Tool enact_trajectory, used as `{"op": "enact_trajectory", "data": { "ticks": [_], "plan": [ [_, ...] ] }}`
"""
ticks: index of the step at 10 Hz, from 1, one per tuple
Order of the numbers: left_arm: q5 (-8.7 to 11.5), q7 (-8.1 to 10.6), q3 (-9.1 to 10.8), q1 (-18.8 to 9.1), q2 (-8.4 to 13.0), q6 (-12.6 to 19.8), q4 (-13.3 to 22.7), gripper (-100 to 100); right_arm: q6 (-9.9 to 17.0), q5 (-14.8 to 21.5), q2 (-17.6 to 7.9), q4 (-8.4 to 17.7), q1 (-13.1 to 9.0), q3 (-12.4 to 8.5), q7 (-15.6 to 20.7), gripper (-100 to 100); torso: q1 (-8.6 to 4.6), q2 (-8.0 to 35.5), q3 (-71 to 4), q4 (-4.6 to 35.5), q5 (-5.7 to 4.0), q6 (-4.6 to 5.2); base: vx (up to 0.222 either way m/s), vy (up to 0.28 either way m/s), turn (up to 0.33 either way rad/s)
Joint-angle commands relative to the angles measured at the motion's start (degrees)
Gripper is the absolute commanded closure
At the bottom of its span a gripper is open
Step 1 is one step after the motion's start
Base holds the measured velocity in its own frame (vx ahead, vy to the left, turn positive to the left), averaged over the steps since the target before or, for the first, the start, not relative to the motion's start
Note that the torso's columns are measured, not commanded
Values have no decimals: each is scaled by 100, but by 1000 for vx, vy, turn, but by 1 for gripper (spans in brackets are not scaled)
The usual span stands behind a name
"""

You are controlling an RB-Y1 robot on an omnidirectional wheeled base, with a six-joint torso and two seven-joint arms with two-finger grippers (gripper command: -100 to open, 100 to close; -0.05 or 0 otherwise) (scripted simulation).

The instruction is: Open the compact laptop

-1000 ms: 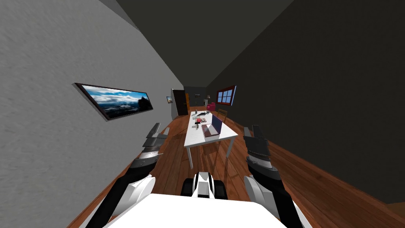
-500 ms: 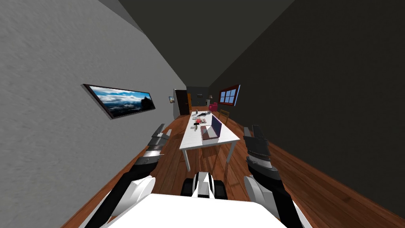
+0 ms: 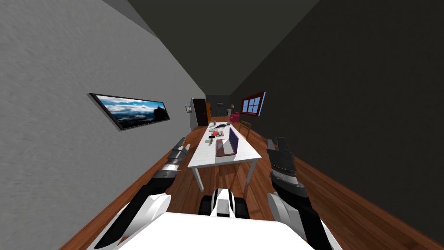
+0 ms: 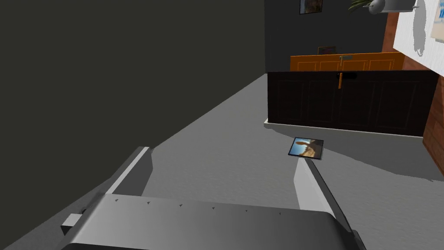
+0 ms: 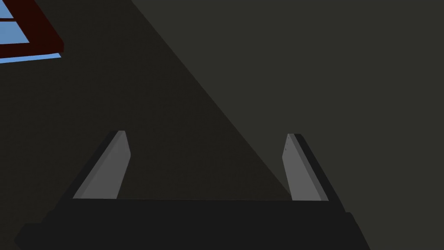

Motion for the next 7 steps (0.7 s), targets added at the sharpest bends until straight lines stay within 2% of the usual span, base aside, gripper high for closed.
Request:
{"op": "enact_trajectory", "data": {
  "ticks": [1, 3, 4, 5, 7],
  "plan": [
    [-80, -85, -39, -2, 32, 354, -3, -100, 0, 0, 1, 0, 0, 1, 0, 0, -27, -12, -8, -4, -8, 1, 71, -191, 15],
    [-200, -196, -85, -21, 78, 725, -22, -100, 0, 0, 0, 0, -1, 0, 0, 0, 4, 16, 9, 4, 0, 0, 45, -170, -35],
    [-200, -196, -85, -21, 78, 745, -22, -100, 0, 0, 0, 0, -2, 1, 0, 0, 3, 3, 2, 1, -1, 3, 53, -47, -160],
    [-266, -252, -106, -33, 105, 934, -32, -100, 0, 0, -1, 0, -1, -1, 0, 0, 31, 1, -1, -1, 7, 0, 27, -31, -91],
    [-266, -252, -106, -33, 105, 934, -32, -100, 0, 0, -1, 0, -1, -1, 0, 0, 3, 0, -1, -1, 0, 0, 35, -35, -54]
  ]
}}
